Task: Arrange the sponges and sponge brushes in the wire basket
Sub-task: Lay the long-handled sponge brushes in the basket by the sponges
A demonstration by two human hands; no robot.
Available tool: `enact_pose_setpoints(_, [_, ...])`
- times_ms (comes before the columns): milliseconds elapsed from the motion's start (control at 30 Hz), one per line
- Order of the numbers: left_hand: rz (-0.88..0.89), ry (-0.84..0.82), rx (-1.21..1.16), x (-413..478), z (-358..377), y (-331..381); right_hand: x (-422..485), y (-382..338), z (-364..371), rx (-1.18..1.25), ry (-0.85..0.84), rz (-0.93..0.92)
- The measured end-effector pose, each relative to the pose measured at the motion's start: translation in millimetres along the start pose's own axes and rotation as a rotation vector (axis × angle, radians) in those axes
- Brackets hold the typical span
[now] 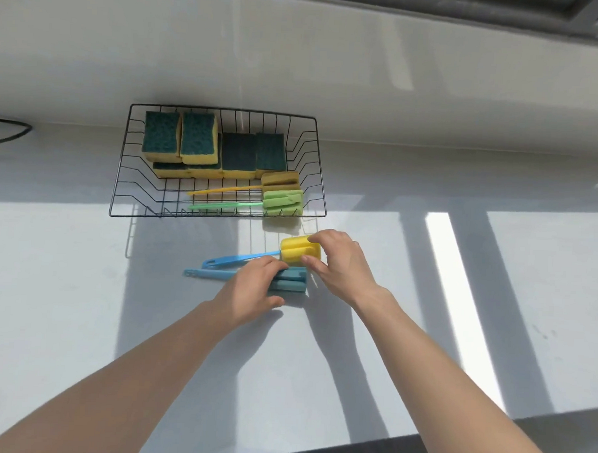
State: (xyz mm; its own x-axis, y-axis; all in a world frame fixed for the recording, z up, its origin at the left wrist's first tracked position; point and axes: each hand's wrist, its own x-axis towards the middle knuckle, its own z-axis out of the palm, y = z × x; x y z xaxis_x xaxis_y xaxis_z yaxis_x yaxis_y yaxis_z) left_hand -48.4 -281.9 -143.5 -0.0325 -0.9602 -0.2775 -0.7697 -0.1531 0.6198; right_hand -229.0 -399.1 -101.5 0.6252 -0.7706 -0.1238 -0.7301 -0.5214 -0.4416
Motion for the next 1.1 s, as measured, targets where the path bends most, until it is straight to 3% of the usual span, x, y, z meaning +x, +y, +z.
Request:
enact_pose_setpoints(400, [-0.083,0.041,-0.232,-31.4,-29.2,-0.9,26.0,6.8,13.6,-0.038,-0.123,0.02])
enact_pose_setpoints(633, [-0.203,0.05,-0.23,-45.7,-47.3,-1.3,30.6,7.5,24.6,-0.013,-0.072,0.049])
enact_pose_setpoints(833, [-0.165,0.062,-0.255,-47.6,-62.6,13.4,29.9,1.3,26.6,0.192,-0.178,0.096])
enact_pose_setpoints(1100, [-0.156,0.101,-0.284,-48.2,-82.2,19.6,20.4,-15.7,3.1,0.495,-0.141,0.101])
